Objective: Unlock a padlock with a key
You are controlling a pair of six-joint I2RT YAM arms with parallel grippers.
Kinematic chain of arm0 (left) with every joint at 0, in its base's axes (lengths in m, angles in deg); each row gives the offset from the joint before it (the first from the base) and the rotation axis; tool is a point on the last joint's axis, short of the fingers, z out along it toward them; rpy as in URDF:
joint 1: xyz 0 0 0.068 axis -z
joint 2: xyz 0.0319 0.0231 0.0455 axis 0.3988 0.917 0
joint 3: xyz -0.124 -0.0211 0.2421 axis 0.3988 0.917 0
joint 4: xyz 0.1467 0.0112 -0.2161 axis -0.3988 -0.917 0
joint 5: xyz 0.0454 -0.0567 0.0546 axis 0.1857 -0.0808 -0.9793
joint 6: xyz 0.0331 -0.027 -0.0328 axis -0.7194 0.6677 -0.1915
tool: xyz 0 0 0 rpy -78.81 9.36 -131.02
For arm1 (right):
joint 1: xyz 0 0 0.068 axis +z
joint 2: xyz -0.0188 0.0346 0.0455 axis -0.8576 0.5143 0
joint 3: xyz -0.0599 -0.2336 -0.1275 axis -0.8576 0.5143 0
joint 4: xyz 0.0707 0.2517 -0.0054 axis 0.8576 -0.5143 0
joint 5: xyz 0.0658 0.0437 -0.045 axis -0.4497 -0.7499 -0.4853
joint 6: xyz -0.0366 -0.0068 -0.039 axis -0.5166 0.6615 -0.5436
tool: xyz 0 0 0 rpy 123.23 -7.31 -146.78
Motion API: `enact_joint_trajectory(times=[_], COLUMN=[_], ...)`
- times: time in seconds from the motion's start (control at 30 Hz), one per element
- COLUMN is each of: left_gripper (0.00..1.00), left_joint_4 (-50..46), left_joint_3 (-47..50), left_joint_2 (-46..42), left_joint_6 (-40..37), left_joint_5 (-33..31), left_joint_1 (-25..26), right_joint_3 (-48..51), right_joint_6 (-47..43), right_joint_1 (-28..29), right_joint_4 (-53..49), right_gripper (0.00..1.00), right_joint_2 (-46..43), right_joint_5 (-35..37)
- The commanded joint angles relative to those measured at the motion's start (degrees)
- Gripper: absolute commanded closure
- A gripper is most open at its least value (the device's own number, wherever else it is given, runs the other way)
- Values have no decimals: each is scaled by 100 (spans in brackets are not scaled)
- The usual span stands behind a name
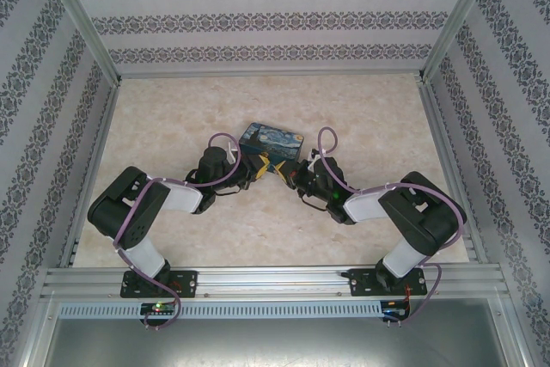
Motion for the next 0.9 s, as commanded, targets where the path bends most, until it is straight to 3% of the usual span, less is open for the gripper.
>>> enact_joint_trajectory(times=[0.0,0.7,0.87], left_gripper=[100,100,100], left_joint_4=[238,344,478], left_joint_3=[-75,-190,-147], left_joint_2=[-99,-75,-59], left_joint_6=[-89,103,181], left_joint_5=[-47,11,75], left_joint_1=[90,162,159], right_joint_3=[-63,-298,-400], right_joint_6=[-61,-88,-738], right_joint_1=[-50,-20,-256], right_joint_4=[76,120,39], right_gripper=[100,100,100], right_joint_2=[-73,202,204], right_joint_5=[-43,-128,-540])
